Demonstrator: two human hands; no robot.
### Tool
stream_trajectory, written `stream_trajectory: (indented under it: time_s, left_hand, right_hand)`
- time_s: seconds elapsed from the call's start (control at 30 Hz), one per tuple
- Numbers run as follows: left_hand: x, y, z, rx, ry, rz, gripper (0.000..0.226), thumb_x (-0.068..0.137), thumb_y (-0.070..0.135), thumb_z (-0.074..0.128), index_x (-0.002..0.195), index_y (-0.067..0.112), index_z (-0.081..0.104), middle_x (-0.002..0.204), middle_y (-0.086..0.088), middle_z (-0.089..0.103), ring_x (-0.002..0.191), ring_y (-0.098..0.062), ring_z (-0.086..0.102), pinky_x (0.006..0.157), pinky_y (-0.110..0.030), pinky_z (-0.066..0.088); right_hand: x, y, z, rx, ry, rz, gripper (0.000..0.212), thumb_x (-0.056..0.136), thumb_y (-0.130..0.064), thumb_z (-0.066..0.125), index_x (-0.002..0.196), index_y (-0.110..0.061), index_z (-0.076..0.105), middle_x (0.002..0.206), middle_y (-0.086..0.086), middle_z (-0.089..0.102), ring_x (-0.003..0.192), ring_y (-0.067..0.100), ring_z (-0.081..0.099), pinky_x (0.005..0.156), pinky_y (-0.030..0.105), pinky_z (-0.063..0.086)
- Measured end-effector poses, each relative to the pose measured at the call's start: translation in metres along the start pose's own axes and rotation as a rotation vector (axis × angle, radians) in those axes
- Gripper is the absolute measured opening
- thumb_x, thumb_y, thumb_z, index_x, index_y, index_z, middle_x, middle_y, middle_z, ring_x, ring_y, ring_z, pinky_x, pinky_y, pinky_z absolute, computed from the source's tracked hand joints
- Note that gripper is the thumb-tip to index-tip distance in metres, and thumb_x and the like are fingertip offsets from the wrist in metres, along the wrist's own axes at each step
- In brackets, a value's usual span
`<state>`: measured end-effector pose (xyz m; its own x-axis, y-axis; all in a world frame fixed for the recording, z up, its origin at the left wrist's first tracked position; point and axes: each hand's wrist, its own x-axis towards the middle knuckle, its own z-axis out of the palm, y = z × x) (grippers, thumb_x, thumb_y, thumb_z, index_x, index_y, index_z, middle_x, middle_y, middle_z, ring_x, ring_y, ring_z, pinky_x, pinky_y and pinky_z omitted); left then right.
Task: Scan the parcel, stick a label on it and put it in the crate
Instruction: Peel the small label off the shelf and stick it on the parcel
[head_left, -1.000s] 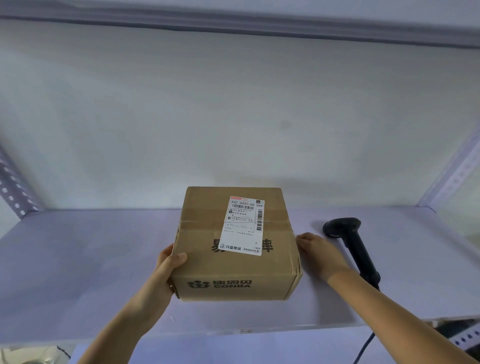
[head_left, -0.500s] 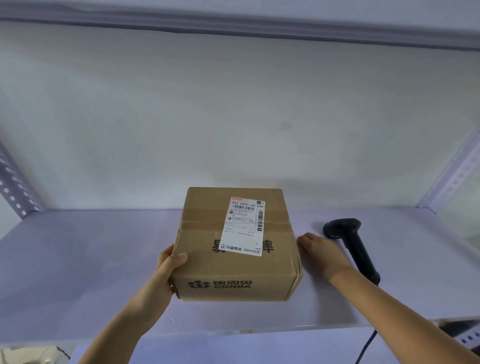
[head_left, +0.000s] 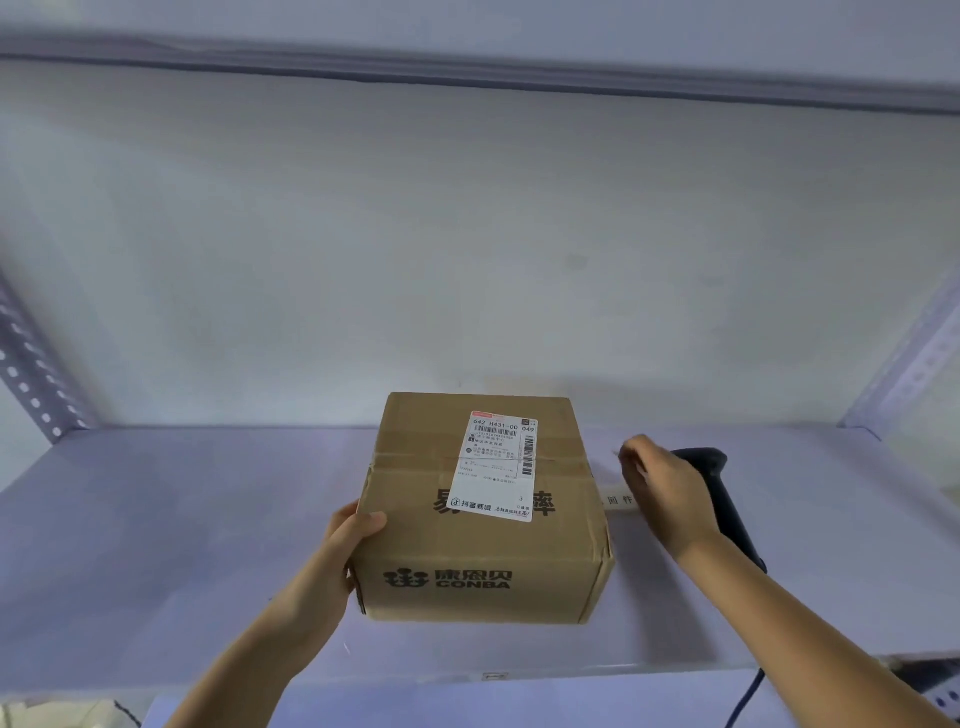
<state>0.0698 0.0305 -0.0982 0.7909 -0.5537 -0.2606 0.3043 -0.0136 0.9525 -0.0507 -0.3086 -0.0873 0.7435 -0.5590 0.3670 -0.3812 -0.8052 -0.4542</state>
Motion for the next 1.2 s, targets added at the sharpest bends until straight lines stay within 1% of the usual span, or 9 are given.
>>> stream_trajectory:
  time_s: [0.13,0.27,0.33,0.4,0.5,0.6,0.67,0.87,1.2]
  left_hand:
    - [-0.003,0.002,0.001,-0.058,0.017,-0.036,0.057,0.073,0.043,0.060,0.123,0.017,0.059,0.115,-0.008,0.068,0.101,-0.025,0.059,0.081,-0.037,0.042]
    - [-0.011,0.009,0.012,-0.042,0.078,-0.007,0.061,0.069,0.038,0.068,0.124,0.016,0.055,0.118,-0.008,0.064,0.103,-0.020,0.059,0.077,-0.033,0.043]
    - [-0.017,0.019,0.023,0.060,0.231,0.100,0.056,0.073,0.035,0.066,0.125,0.022,0.052,0.125,-0.003,0.055,0.110,-0.018,0.053,0.077,-0.027,0.041]
    - [-0.027,0.035,0.035,0.228,0.424,0.299,0.027,0.085,0.023,0.066,0.111,0.031,0.061,0.117,0.007,0.053,0.108,-0.015,0.050,0.074,-0.021,0.039]
    - [-0.045,0.061,0.049,0.259,0.293,0.400,0.014,0.085,0.021,0.065,0.078,0.030,0.073,0.079,0.012,0.064,0.076,-0.011,0.055,0.065,-0.018,0.040]
    - [-0.065,0.083,0.062,0.262,-0.040,0.333,0.037,0.067,0.050,0.062,0.083,0.020,0.077,0.066,0.005,0.064,0.066,-0.004,0.054,0.060,-0.008,0.041]
    - [-0.070,0.086,0.069,0.235,-0.121,0.332,0.030,0.077,0.048,0.067,0.082,0.021,0.078,0.058,0.014,0.058,0.059,0.001,0.052,0.056,-0.002,0.038]
    - [-0.073,0.083,0.075,0.173,-0.106,0.354,0.028,0.075,0.041,0.062,0.077,0.015,0.074,0.056,0.012,0.048,0.057,-0.006,0.040,0.053,-0.010,0.033]
    - [-0.073,0.081,0.074,0.119,-0.128,0.349,0.047,0.074,0.039,0.063,0.095,-0.002,0.070,0.053,0.015,0.048,0.053,-0.003,0.039,0.052,-0.006,0.035]
  right_hand:
    - [-0.001,-0.024,-0.018,0.227,0.223,-0.010,0.007,0.092,-0.011,0.062,0.087,-0.007,0.061,0.073,0.001,0.066,0.070,0.024,0.065,0.063,0.040,0.054]
    - [-0.012,-0.070,-0.028,0.309,0.390,-0.246,0.007,0.085,-0.002,0.070,0.084,-0.007,0.065,0.078,-0.004,0.065,0.075,0.016,0.065,0.068,0.018,0.049]
    - [-0.021,-0.094,-0.028,0.324,0.403,-0.408,0.007,0.084,-0.001,0.070,0.083,-0.007,0.067,0.079,0.001,0.065,0.075,0.016,0.062,0.070,0.021,0.048]
    - [-0.034,-0.114,-0.025,0.324,0.404,-0.526,0.005,0.085,-0.004,0.067,0.083,-0.007,0.071,0.080,0.003,0.065,0.077,0.014,0.058,0.073,0.019,0.045]
    - [-0.051,-0.131,-0.017,0.319,0.431,-0.618,0.009,0.080,-0.001,0.071,0.082,-0.007,0.076,0.079,0.005,0.066,0.075,0.016,0.057,0.071,0.026,0.047]
    - [-0.060,-0.138,-0.013,0.318,0.467,-0.680,0.013,0.077,0.003,0.074,0.083,-0.008,0.078,0.078,0.004,0.068,0.071,0.021,0.060,0.066,0.034,0.046]
    - [-0.062,-0.140,-0.013,0.336,0.494,-0.710,0.018,0.078,0.003,0.074,0.087,-0.012,0.077,0.080,0.001,0.067,0.074,0.019,0.060,0.067,0.034,0.045]
    - [-0.066,-0.147,-0.018,0.361,0.540,-0.757,0.021,0.088,-0.008,0.066,0.101,-0.024,0.065,0.093,-0.010,0.058,0.081,0.014,0.058,0.068,0.034,0.045]
    - [-0.072,-0.150,-0.023,0.370,0.555,-0.744,0.025,0.084,-0.004,0.069,0.100,-0.022,0.067,0.079,0.004,0.071,0.081,0.016,0.059,0.064,0.039,0.048]
